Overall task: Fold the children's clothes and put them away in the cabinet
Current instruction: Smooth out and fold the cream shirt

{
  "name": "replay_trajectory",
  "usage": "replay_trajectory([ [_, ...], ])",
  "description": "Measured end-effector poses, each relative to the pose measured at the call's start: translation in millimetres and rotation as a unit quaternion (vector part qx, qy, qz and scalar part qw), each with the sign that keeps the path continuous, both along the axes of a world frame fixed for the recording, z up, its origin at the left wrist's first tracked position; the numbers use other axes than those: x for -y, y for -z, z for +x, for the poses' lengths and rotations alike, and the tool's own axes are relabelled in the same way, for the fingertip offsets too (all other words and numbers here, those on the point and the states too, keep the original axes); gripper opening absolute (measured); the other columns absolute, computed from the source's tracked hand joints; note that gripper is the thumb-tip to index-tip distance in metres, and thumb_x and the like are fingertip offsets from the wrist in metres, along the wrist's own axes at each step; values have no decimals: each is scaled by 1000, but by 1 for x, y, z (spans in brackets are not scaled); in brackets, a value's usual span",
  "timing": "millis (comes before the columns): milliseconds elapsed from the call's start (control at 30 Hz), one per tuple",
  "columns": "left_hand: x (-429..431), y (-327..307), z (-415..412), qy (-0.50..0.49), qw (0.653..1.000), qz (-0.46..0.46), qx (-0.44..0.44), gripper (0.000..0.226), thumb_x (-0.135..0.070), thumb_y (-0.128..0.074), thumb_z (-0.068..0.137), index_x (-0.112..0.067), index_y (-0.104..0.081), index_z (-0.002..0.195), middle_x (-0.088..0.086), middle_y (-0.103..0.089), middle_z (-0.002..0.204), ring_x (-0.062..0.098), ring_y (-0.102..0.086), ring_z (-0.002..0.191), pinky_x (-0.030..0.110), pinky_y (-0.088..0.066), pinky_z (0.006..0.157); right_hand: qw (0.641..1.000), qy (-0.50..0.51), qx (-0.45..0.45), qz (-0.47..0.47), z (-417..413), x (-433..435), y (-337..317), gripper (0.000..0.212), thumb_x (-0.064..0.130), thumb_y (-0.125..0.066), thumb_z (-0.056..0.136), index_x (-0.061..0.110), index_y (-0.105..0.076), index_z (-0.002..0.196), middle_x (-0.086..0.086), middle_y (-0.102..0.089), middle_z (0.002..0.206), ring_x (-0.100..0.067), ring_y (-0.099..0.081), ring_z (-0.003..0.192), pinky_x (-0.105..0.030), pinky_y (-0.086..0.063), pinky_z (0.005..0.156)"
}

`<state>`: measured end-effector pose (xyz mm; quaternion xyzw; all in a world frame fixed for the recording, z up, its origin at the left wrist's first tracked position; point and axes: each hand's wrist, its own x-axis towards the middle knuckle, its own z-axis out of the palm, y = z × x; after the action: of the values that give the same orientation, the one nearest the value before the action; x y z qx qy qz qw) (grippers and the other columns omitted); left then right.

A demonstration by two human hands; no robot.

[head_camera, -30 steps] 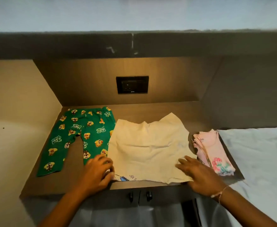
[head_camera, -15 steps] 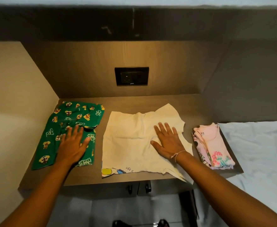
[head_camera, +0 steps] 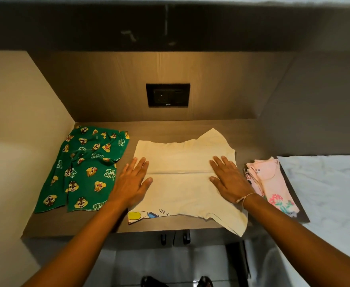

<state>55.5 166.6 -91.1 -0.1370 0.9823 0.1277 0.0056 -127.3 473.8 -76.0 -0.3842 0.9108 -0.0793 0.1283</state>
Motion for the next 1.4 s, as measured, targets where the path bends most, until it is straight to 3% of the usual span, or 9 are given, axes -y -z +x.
replay_trajectory([
  [133, 16, -18, -6, 12, 998, -21, -62, 44, -45, -46, 93, -25, -58, 129, -1, -52, 141, 21, -46, 128, 45, -35, 105, 997, -1, -66, -32, -14, -1, -18, 43, 42, -45, 98, 26, -51, 137, 2, -44, 148, -22, -34, 139, -36, -26, 114],
  [233, 27, -25, -12, 26, 996, -28, -75, 22, -38, -60, 88, -24, -72, 102, -4, -65, 111, 18, -55, 105, 40, -40, 88, 996, 5, -78, -30, -27, -1, -26, 34, 44, -58, 92, 28, -65, 120, 4, -60, 127, -18, -49, 118, -35, -41, 101],
  [433, 30, -40, -27, 4, 994, -13, -112, 8, -30, -65, 88, -22, -68, 91, -2, -68, 88, 19, -58, 87, 39, -48, 77, 994, 24, -102, -20, -32, 18, -37, 11, 32, -54, 96, 26, -63, 99, 1, -64, 104, -20, -53, 101, -35, -43, 89],
  [600, 45, -109, -43, -39, 961, -29, -272, 10, -25, -63, 91, -19, -69, 95, 8, -68, 79, 26, -61, 70, 35, -50, 62, 957, 76, -202, -194, -49, 29, -94, 8, 25, -55, 95, 23, -61, 90, -1, -66, 91, -25, -55, 86, -38, -43, 74],
  [733, 40, -145, -27, -14, 922, -52, -382, 14, -18, -61, 92, -11, -71, 100, 11, -71, 88, 25, -63, 78, 41, -52, 69, 912, 70, -240, -326, -33, 19, -139, 8, 20, -57, 94, 18, -64, 90, -1, -66, 92, -22, -56, 88, -37, -47, 73],
  [933, 14, -75, 38, 22, 973, -58, -224, 26, -29, -54, 88, -12, -69, 100, 11, -71, 101, 29, -66, 94, 39, -50, 87, 957, 62, -114, -260, 46, -21, -65, 27, 40, -44, 93, 22, -65, 94, -3, -68, 106, -23, -61, 107, -39, -53, 87],
  [1100, -9, -27, 70, 27, 992, -73, -95, 27, -41, -47, 81, -26, -68, 86, 0, -69, 105, 24, -60, 103, 46, -46, 87, 988, 33, -30, -150, 86, -40, -10, 31, 55, -45, 91, 33, -65, 97, 8, -64, 125, -17, -48, 130, -30, -34, 106],
  [1233, -23, -36, 18, 40, 993, -56, -100, 45, -44, -38, 90, -22, -60, 123, 6, -56, 136, 27, -45, 131, 51, -36, 105, 985, 14, -50, -167, 64, -2, -26, 42, 52, -40, 95, 29, -58, 125, 4, -55, 139, -19, -38, 138, -36, -29, 113],
  [1400, -16, -6, -20, 3, 999, -48, 9, 63, -54, -14, 98, -24, -14, 152, 3, -11, 161, 22, -1, 149, 47, -3, 121, 998, -8, -56, -15, 22, 32, -5, 59, 53, -21, 99, 30, -12, 153, 2, -6, 163, -23, 1, 150, -43, 1, 120],
])
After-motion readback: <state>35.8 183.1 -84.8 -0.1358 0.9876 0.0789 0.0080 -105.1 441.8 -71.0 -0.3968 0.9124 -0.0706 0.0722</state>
